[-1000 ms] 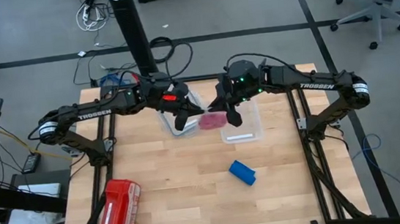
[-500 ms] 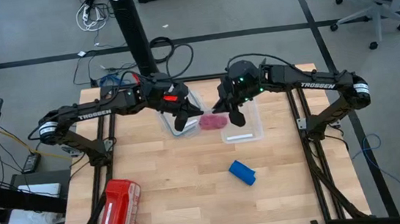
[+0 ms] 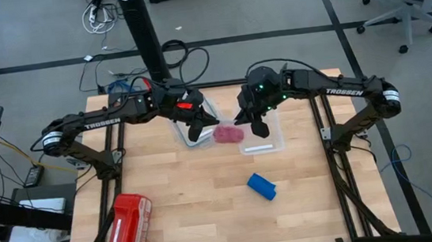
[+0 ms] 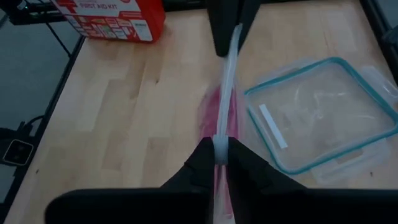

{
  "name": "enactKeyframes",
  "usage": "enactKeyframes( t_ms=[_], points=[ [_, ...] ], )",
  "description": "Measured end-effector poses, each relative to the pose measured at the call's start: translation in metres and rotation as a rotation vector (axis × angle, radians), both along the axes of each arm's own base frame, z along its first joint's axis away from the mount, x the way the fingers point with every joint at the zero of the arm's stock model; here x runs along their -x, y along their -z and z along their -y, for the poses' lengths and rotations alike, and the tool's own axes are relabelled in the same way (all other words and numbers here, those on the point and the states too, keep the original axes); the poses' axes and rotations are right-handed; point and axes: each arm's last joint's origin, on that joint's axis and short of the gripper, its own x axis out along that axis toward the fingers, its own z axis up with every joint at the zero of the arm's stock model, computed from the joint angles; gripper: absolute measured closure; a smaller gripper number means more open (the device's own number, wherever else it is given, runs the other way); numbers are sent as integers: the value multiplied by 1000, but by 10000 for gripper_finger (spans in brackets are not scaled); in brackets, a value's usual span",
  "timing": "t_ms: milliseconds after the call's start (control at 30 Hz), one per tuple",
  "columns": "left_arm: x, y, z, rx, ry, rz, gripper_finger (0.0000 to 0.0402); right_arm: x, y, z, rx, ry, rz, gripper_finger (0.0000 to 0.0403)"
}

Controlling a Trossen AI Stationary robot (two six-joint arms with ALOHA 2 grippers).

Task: Roll bandage
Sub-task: Open the transparent zip bag

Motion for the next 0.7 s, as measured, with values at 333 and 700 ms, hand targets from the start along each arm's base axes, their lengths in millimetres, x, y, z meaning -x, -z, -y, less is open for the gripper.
enactKeyframes(
  t_ms=[333, 700],
  points=[
    [2, 3, 1, 5, 20, -36, 401, 8, 0, -2, -14, -1, -53, 380],
    [3, 3, 1, 0, 24, -40, 401, 17, 5, -4, -19, -17, -135, 378]
  ],
)
